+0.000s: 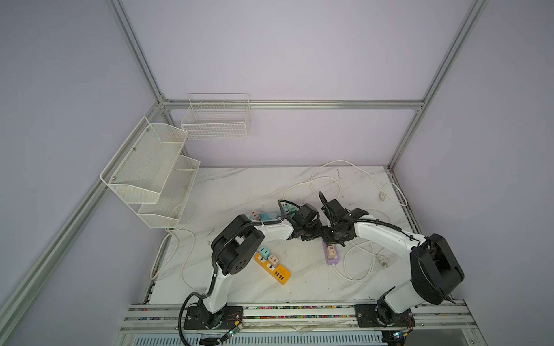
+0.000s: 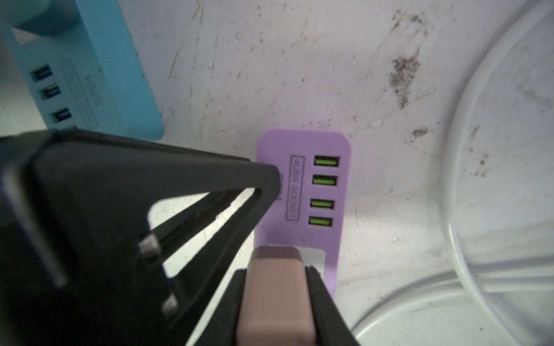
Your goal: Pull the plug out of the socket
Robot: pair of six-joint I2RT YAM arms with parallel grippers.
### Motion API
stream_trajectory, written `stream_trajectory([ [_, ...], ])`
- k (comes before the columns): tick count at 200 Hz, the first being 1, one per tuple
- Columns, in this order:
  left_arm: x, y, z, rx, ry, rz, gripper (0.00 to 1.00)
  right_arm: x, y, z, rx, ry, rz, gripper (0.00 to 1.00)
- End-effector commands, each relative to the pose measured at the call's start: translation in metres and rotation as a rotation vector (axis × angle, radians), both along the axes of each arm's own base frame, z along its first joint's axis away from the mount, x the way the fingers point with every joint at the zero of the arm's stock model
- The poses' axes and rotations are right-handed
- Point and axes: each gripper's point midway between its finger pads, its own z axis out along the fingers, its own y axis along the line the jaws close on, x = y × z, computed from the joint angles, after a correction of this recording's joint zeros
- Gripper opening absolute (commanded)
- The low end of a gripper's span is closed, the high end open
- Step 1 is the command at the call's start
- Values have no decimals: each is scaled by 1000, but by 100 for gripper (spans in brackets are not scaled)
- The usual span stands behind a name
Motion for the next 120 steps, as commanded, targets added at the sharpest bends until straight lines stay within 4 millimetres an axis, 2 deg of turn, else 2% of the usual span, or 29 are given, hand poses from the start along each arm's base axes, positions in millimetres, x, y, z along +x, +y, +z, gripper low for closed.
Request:
stream_trajectory([
  [1,-23,15,-20,100,68,-38,24,15,4,19,17,-63,-23,16],
  [56,-11,8,-1,72,18,-28,24,16,-7,32,10,-98,-52,16],
  [120,6,-11,39,18,-55,-43,24,13,-23,55,47,-136,-114,16],
])
